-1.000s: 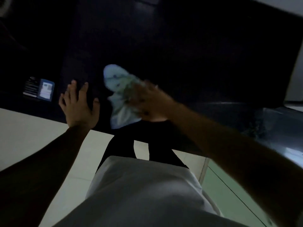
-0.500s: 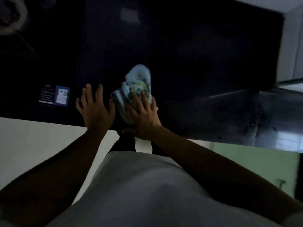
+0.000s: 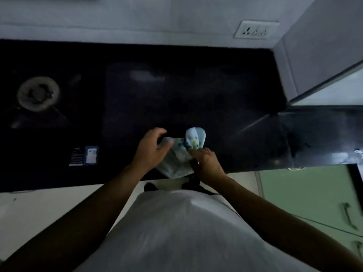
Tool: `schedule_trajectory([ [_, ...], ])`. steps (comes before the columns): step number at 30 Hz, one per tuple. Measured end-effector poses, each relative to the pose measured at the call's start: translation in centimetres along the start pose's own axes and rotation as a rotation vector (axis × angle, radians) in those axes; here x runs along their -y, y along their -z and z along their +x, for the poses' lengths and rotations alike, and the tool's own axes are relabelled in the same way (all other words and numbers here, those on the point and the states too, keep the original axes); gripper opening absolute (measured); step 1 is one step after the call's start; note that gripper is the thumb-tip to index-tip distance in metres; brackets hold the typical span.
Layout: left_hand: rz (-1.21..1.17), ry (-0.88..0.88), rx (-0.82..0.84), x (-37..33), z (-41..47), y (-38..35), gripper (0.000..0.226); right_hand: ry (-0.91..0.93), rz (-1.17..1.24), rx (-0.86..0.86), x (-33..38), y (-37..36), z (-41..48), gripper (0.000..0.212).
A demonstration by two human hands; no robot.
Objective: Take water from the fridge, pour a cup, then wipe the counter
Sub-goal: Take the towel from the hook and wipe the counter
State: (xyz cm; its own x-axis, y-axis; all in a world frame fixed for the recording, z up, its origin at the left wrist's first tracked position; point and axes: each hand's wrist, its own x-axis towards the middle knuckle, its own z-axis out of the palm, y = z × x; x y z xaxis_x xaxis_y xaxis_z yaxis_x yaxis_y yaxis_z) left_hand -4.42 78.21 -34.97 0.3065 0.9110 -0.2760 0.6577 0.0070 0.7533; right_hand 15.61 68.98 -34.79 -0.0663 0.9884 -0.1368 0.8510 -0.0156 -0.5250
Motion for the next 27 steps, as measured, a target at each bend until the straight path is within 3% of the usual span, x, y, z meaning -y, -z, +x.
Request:
schedule_trajectory([
  [2,-0.118,0.012,0.330,-4.2,0.2,1.2,0.047,-0.076,0.295,-0.023,1.9,3.4,1.3,0.028],
  [4,-0.197,-0.021,0.429,-7.4,0.9,2.8,0.042,-0.116,0.509,-0.006,3.4,7.4,2.6,0.025],
  [6,-0.234,-0.097,0.329,-10.2,1.9,4.8,0.036,-0.095,0.580,-0.048,3.9,11.0,3.9,0.027],
  [9,-0.365,-0.153,0.273,-14.0,3.2,7.9,0.033,-0.088,0.557,-0.099,4.4,16.1,6.3,0.060],
  [11,-0.435,-0.199,0.184,-16.9,3.8,9.8,0.034,-0.031,0.571,-0.139,4.6,19.9,7.6,0.064],
  [13,-0.493,-0.252,0.069,-20.0,4.0,11.9,0.023,0.009,0.658,-0.205,5.1,23.6,8.6,0.050],
  [16,-0.494,-0.352,-0.009,-23.7,3.8,15.2,0.031,0.093,0.724,-0.231,5.9,28.7,9.2,0.022],
  [22,-0.458,-0.394,0.019,-28.8,3.5,21.8,0.040,0.334,0.611,-0.129,5.4,35.7,11.1,0.018],
  [24,-0.446,-0.375,0.029,-29.9,4.3,22.9,0.031,0.385,0.587,-0.142,4.6,37.2,12.3,0.021],
  [27,-0.390,-0.310,-0.091,-31.7,6.9,22.5,0.015,0.327,0.688,-0.266,3.6,39.3,14.7,0.021],
])
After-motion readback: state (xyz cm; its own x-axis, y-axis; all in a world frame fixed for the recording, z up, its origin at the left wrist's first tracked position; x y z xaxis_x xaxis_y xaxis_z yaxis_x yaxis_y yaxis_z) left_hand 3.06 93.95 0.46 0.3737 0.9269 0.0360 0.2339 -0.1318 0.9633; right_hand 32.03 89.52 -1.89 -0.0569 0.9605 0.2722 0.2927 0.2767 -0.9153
